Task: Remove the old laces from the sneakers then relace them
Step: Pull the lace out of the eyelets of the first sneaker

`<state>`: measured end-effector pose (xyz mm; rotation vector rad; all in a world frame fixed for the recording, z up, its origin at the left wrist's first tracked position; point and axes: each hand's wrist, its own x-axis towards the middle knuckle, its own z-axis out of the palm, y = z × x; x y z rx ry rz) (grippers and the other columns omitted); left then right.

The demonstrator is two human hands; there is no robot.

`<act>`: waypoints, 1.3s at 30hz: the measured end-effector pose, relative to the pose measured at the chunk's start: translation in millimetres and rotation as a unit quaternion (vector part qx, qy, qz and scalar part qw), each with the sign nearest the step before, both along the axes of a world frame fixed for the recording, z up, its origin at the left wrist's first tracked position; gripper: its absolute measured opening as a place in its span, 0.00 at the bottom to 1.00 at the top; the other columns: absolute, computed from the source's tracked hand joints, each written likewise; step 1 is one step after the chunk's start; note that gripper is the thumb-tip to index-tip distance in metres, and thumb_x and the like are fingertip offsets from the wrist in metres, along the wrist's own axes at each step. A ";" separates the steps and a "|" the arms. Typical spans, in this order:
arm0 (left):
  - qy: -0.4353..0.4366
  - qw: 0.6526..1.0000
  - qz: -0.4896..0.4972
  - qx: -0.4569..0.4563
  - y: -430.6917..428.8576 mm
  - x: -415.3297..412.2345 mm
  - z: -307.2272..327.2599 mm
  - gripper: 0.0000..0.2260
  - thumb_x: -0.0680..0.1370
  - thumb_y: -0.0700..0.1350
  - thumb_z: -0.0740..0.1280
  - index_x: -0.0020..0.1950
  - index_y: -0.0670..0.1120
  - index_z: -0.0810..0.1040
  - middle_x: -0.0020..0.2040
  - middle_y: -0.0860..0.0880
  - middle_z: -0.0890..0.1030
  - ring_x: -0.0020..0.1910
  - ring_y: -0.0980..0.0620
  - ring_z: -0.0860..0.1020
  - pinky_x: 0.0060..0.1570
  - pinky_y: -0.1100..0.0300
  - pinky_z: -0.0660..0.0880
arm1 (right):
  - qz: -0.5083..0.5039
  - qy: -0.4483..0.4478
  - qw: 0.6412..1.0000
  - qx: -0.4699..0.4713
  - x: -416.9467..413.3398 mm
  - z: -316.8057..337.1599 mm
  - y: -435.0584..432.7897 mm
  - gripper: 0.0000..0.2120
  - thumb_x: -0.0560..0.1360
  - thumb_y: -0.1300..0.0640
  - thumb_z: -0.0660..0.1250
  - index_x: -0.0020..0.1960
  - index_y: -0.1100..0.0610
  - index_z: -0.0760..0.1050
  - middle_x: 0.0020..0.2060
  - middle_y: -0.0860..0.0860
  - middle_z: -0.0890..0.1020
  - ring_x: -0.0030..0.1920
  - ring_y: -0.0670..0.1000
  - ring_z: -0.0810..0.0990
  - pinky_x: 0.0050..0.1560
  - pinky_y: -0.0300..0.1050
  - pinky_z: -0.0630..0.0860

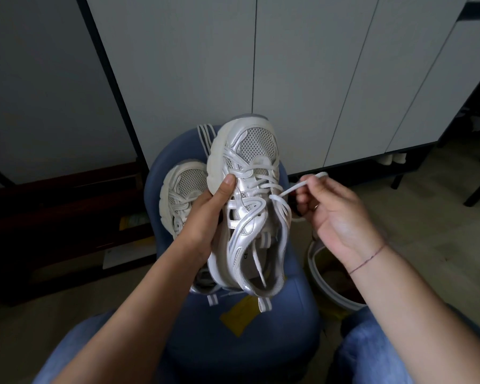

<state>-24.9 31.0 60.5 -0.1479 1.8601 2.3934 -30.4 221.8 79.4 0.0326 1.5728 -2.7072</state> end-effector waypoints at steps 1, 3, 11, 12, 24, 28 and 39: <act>-0.004 1.000 0.001 0.005 -0.3 -0.5 0.3 0.25 0.76 0.58 0.64 0.66 0.43 0.77 0.56 0.44 0.84 0.55 0.46 0.83 0.61 0.49 0.76 | -0.013 -0.010 0.999 -0.034 -2.9 2.6 5.4 0.08 0.78 0.64 0.59 0.43 0.60 0.75 0.29 0.49 0.78 0.30 0.44 0.76 0.33 0.33 0.74; -0.003 1.000 0.001 0.004 -1.2 -0.9 0.7 0.23 0.78 0.57 0.64 0.66 0.43 0.78 0.56 0.44 0.84 0.55 0.46 0.83 0.60 0.49 0.76 | -0.033 -0.029 0.994 -0.102 -8.7 6.1 17.8 0.09 0.79 0.62 0.58 0.43 0.59 0.74 0.30 0.49 0.78 0.30 0.43 0.76 0.32 0.34 0.74; 0.011 1.000 0.005 -0.014 0.9 1.0 0.0 0.23 0.78 0.56 0.64 0.66 0.43 0.77 0.56 0.44 0.84 0.55 0.47 0.83 0.60 0.51 0.77 | 0.062 0.000 0.997 0.047 3.8 -1.6 2.2 0.11 0.70 0.54 0.64 0.46 0.61 0.77 0.32 0.49 0.80 0.32 0.44 0.77 0.34 0.34 0.74; 0.014 1.000 0.006 -0.017 1.3 1.4 0.2 0.24 0.77 0.57 0.64 0.66 0.43 0.77 0.56 0.45 0.85 0.55 0.47 0.83 0.60 0.51 0.77 | 0.066 0.018 0.995 0.076 7.1 -2.8 -4.0 0.09 0.71 0.56 0.64 0.46 0.60 0.77 0.33 0.49 0.80 0.33 0.44 0.78 0.35 0.34 0.75; 0.004 1.000 0.011 -0.011 -2.1 -1.1 0.8 0.23 0.76 0.58 0.64 0.65 0.44 0.78 0.55 0.45 0.85 0.55 0.47 0.83 0.61 0.48 0.76 | -0.077 0.001 0.996 -0.034 -9.4 0.5 14.5 0.11 0.81 0.61 0.56 0.42 0.59 0.72 0.27 0.48 0.79 0.28 0.44 0.77 0.31 0.35 0.74; -0.002 1.000 0.018 -0.005 -2.8 -0.2 1.2 0.21 0.78 0.56 0.64 0.65 0.44 0.78 0.55 0.45 0.85 0.55 0.47 0.83 0.61 0.48 0.76 | -0.086 -0.028 0.988 -0.129 -17.3 0.0 33.0 0.12 0.81 0.61 0.55 0.41 0.56 0.71 0.28 0.48 0.78 0.28 0.43 0.75 0.30 0.34 0.73; -0.010 0.998 0.047 0.042 -12.7 -4.3 6.4 0.27 0.73 0.59 0.66 0.66 0.45 0.78 0.58 0.44 0.84 0.57 0.46 0.82 0.64 0.46 0.74 | 0.181 -0.025 0.890 0.418 1.4 -13.2 24.4 0.09 0.80 0.60 0.60 0.44 0.59 0.78 0.30 0.51 0.80 0.28 0.46 0.77 0.29 0.34 0.71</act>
